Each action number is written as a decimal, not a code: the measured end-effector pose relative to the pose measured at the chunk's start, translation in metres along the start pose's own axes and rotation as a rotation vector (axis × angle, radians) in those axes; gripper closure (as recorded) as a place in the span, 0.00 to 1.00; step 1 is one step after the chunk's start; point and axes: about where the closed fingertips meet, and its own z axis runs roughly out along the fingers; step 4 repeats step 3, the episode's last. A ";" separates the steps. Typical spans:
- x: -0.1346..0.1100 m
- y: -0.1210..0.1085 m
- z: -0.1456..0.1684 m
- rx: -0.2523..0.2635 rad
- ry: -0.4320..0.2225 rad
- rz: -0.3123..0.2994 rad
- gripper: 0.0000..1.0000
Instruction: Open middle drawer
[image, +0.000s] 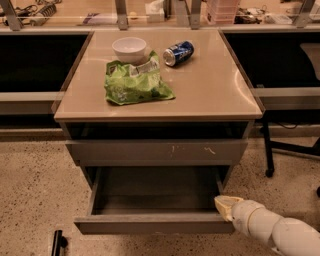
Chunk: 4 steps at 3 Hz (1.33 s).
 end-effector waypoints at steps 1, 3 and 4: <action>0.000 0.000 0.000 0.000 0.000 0.000 0.11; 0.000 0.000 0.000 0.000 0.000 0.000 0.00; 0.000 0.000 0.000 0.000 0.000 0.000 0.00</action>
Offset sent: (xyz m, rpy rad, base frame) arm 0.0000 0.0000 0.0000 0.0000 0.0000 0.0000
